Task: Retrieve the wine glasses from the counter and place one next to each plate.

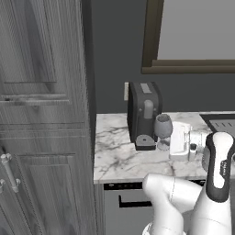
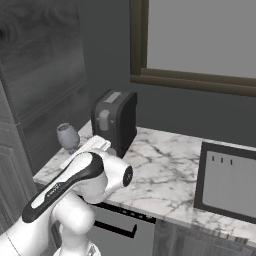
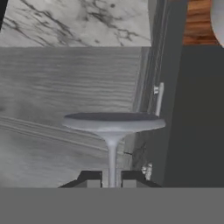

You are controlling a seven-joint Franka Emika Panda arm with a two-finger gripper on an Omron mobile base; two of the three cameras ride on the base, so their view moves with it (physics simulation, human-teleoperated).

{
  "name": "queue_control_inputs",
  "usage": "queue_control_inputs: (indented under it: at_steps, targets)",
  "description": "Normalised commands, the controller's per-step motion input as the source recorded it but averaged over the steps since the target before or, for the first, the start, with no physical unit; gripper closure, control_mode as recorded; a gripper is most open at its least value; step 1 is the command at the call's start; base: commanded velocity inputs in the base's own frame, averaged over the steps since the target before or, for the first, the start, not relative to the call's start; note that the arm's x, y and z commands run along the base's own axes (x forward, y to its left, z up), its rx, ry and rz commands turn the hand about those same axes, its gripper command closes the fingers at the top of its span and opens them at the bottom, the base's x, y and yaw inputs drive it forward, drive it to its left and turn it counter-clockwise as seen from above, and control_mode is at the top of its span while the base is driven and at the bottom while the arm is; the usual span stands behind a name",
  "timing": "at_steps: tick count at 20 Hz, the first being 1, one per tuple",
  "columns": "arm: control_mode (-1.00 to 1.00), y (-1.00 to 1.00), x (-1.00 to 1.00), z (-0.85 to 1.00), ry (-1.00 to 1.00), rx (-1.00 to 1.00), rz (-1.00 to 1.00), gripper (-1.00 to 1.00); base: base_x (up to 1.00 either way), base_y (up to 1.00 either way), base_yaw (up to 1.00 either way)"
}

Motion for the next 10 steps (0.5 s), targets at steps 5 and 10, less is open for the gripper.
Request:
queue_control_inputs:
  at_steps: [5,10]
  targets:
    - [-1.0,0.0,-0.71,1.0,-0.01,0.0,0.04,1.0,0.0,0.0,0.0]
    - [-1.0,0.0,-0.6,0.84,0.0,0.04,0.11,1.0,0.0,0.0,0.0]
